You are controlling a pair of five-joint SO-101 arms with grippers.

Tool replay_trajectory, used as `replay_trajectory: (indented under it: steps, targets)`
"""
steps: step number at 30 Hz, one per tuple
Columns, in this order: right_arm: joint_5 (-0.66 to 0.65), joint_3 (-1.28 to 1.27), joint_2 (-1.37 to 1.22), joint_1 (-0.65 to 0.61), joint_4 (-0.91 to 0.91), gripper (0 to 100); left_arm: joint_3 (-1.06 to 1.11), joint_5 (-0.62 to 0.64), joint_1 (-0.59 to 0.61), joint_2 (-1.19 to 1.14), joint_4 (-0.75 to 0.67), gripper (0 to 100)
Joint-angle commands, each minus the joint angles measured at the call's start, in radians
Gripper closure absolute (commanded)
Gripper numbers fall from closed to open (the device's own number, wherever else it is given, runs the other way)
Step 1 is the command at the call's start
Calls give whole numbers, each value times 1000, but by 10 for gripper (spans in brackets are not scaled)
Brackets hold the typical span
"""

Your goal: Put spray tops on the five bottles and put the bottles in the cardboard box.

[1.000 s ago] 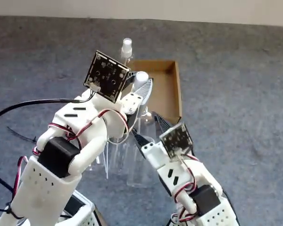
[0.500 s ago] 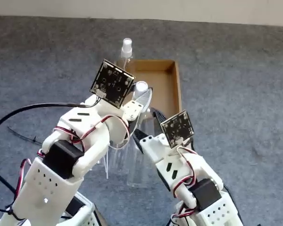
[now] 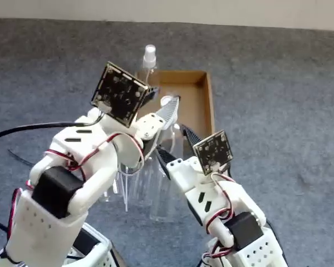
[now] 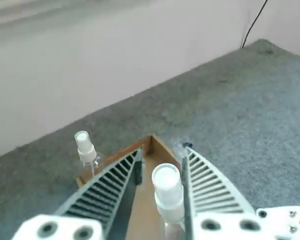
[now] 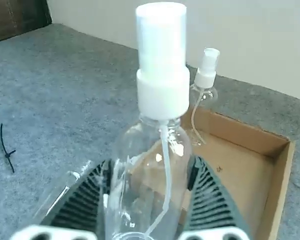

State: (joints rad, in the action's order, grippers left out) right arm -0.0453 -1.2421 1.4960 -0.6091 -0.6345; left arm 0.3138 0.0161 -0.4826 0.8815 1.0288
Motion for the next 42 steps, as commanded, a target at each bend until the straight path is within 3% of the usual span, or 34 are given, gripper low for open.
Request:
replay_trajectory:
  steps: [1,13,19,27,32,35,38,42]
  targets:
    - [6,25,1,13,38,995,-93,-14,-4,5,-2,877]
    - [5,28,1,13,36,995,-13,-17,67,-127,-2,877]
    - [3,21,2,12,35,995,-2,-89,65,-150,-2,878]
    - [8,-12,61,13,2,992,-111,-94,74,-139,8,878]
    - [5,-81,282,21,-25,994,-251,-94,99,-139,176,878]
    - [3,-93,340,88,-22,994,-302,-94,145,-139,304,878]
    - [3,-90,271,150,-19,994,-306,-92,211,-125,377,878]
    - [3,-12,85,168,61,995,-182,-95,254,-16,367,875]
